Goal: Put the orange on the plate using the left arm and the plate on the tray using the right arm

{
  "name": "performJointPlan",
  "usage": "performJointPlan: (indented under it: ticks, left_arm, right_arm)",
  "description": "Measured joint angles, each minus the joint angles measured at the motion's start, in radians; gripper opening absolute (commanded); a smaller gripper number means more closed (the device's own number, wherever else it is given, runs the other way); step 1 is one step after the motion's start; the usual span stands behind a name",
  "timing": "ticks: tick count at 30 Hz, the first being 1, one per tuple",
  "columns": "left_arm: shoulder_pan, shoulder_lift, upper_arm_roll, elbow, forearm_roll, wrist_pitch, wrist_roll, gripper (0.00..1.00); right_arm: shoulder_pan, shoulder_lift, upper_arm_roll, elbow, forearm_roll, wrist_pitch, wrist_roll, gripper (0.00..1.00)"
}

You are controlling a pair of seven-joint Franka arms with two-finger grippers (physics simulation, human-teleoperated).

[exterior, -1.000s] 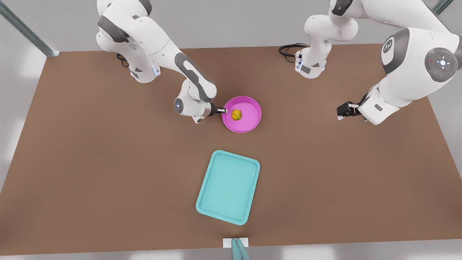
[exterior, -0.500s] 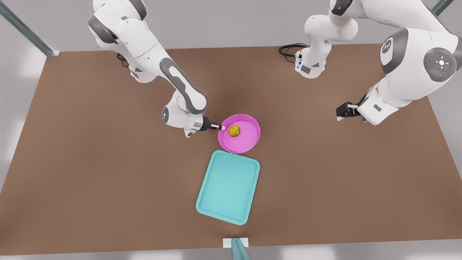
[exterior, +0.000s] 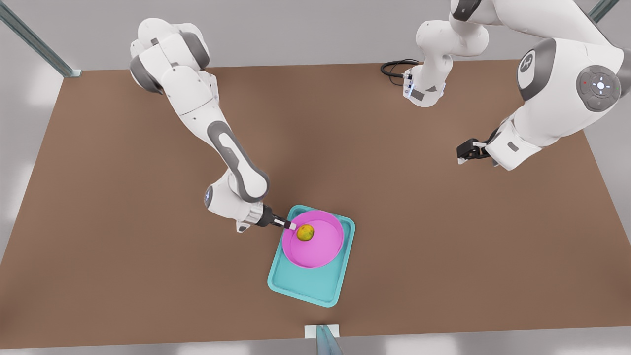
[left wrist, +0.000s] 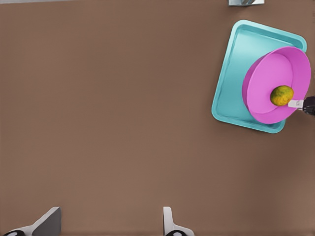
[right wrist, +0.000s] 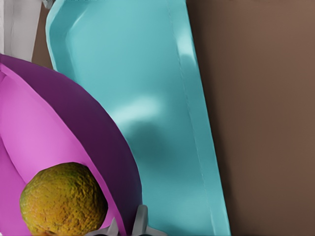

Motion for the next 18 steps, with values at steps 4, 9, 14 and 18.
performJointPlan:
  ticks: [4, 9, 14, 18]
  left_arm:
    - [0.000, 0.000, -0.001, 0.002, -0.001, 0.000, 0.000, 1.00]
    - [-0.001, -0.006, 0.000, 0.002, -0.002, -0.002, 0.000, 1.00]
    - [0.003, -0.009, 0.044, -0.002, -0.059, -0.002, 0.003, 1.00]
    - [0.003, -0.005, 0.062, 0.001, -0.074, 0.006, 0.003, 1.00]
  right_arm:
    - [0.000, 0.034, -0.001, 0.027, -0.037, 0.000, 0.000, 0.21]
    - [0.000, 0.035, -0.001, 0.031, -0.068, 0.000, 0.004, 1.00]
    - [-0.020, -0.032, 0.000, 0.021, -0.078, -0.001, 0.009, 1.00]
    - [-0.230, -0.153, -0.017, 0.000, -0.166, -0.073, 0.016, 1.00]
